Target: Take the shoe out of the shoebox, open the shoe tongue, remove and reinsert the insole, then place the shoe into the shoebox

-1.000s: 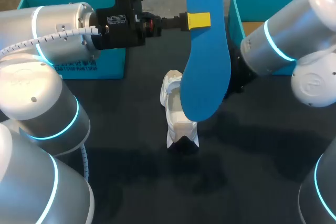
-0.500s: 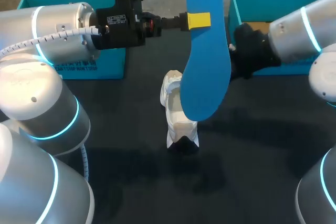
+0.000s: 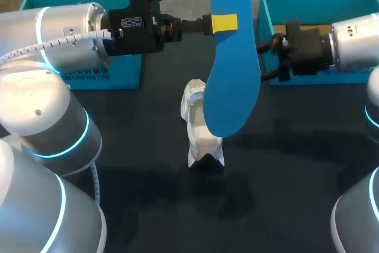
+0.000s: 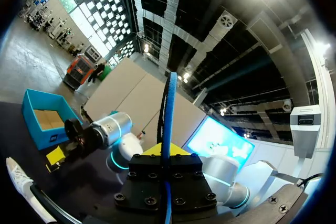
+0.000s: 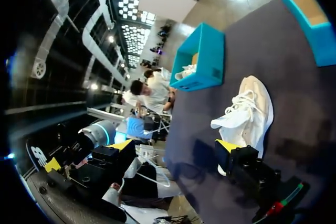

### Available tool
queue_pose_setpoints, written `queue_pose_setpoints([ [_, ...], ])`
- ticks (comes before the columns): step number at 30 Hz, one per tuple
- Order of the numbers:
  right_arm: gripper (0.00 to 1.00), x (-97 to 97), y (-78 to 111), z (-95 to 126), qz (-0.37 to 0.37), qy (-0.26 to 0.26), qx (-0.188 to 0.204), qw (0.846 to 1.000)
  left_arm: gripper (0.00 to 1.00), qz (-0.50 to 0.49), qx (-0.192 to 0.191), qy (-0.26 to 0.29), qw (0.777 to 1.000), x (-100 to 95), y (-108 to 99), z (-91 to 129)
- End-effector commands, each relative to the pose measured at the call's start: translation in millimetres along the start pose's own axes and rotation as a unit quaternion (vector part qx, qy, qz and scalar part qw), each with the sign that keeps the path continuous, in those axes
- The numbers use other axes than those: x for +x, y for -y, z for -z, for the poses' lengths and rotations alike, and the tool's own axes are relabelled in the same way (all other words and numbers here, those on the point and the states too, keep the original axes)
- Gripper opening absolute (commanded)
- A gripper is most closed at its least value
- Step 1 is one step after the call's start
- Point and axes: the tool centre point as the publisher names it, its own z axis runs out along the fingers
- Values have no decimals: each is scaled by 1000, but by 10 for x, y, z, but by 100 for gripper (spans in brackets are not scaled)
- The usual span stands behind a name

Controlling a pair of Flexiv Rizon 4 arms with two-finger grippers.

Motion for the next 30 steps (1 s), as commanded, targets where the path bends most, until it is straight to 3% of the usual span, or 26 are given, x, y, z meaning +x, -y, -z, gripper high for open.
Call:
queue_pose_setpoints([
  [1, 100, 52, -37, -14, -16, -18, -1, 1000, 0, 0, 2, -1, 1000, -9, -15, -10],
  [7, 100, 211, -98, 58, -63, -24, -23, 997, 0, 0, 2, -1, 1000, -9, -15, -10],
  [11, 100, 334, -124, 106, -71, -83, -34, 993, 0, 0, 2, -1, 1000, -9, -15, -10],
  [15, 100, 414, -123, 107, -57, -92, -23, 994, 0, 0, 2, -1, 1000, -9, -15, -10],
  [30, 100, 414, -123, 107, -57, -92, -23, 994, 0, 0, 2, -1, 1000, -9, -15, -10],
])
